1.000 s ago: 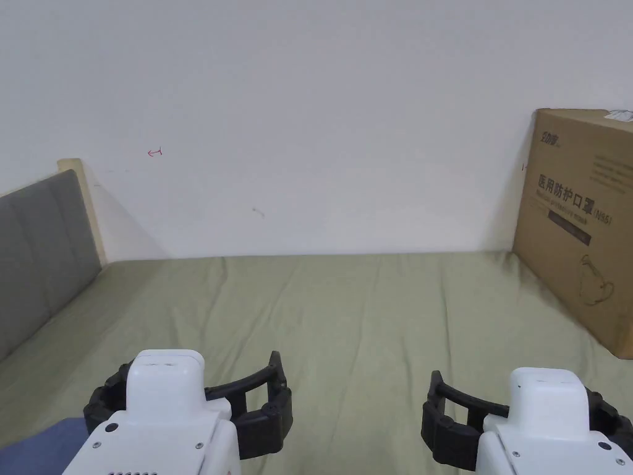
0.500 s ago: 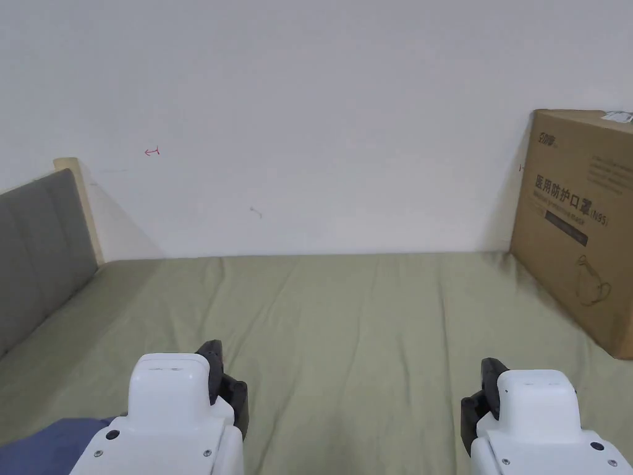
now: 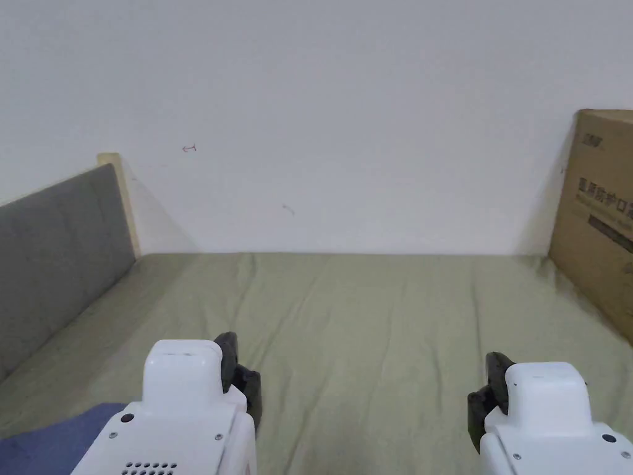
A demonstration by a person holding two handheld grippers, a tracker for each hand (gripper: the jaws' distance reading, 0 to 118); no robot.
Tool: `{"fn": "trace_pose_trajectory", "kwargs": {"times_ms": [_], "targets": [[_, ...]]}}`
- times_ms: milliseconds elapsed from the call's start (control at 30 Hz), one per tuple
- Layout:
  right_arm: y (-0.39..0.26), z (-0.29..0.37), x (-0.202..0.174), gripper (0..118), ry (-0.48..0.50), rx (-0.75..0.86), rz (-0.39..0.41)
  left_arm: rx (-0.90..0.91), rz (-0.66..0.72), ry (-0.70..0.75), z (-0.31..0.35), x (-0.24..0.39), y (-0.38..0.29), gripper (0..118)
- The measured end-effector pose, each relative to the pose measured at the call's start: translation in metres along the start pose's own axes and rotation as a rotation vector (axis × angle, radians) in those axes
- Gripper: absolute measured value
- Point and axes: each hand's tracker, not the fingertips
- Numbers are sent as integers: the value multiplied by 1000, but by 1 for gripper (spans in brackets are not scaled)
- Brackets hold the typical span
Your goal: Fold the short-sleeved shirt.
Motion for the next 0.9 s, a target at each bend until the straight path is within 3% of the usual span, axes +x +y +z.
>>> {"fn": "trace_pose_trajectory", "kwargs": {"times_ms": [167, 300, 433, 667, 767, 900], "targets": [[5, -11, -42, 0, 165, -5, -14, -2, -59, 158, 19, -33, 0, 0], [3, -19, -85, 0, 322, -27, 0, -28, 0, 251, 40, -65, 0, 0], [8, -9, -124, 0, 408, -15, 29, -56, -29, 361, 55, -85, -4, 0], [11, -2, -146, 0, 462, -30, 45, -89, 9, 383, 48, -100, -13, 0], [8, -6, -144, 0, 455, -48, 53, -158, 24, 356, 26, -104, -27, 0], [1, -15, -139, 0, 440, -86, 48, -337, 142, 295, -32, -128, -72, 0]]}}
